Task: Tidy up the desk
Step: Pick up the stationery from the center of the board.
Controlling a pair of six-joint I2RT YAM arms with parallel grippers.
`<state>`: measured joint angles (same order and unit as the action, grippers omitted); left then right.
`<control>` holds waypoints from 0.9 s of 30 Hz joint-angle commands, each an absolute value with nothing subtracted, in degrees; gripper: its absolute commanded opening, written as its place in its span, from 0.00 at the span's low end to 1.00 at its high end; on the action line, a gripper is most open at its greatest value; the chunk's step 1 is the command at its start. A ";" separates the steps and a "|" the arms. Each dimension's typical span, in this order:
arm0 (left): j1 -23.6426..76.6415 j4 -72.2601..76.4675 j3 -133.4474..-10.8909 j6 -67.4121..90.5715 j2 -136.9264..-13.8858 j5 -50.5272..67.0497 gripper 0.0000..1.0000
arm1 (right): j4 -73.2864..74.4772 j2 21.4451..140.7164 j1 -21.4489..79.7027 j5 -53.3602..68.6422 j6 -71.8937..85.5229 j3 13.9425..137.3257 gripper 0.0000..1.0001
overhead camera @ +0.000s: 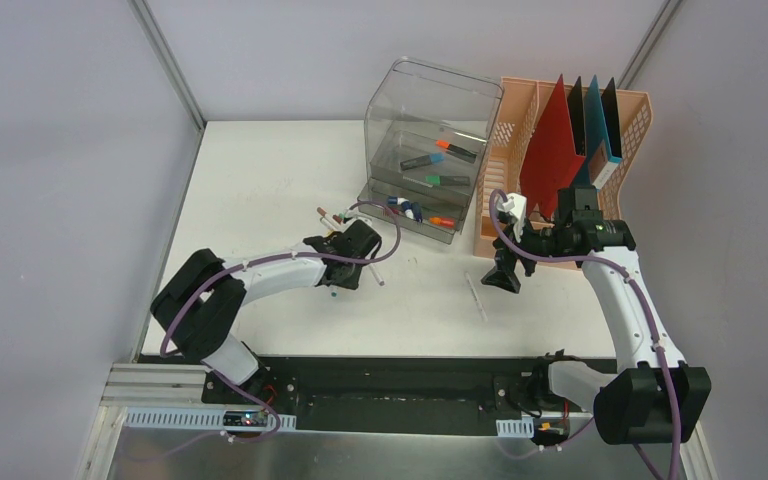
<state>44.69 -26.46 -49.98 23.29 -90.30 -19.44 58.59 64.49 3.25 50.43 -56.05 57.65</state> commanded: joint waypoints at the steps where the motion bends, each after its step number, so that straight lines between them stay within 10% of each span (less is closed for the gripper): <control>1: 45.33 -26.80 -48.05 22.70 -86.79 -18.58 0.26 | 57.89 62.94 3.42 52.25 -57.88 58.36 0.99; 27: 47.64 -27.16 -47.42 23.42 -83.56 -16.67 0.32 | 58.08 62.22 3.40 52.39 -58.14 58.36 0.99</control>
<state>46.48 -27.53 -47.29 23.11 -85.27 -17.54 58.59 63.68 3.25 50.43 -56.38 57.65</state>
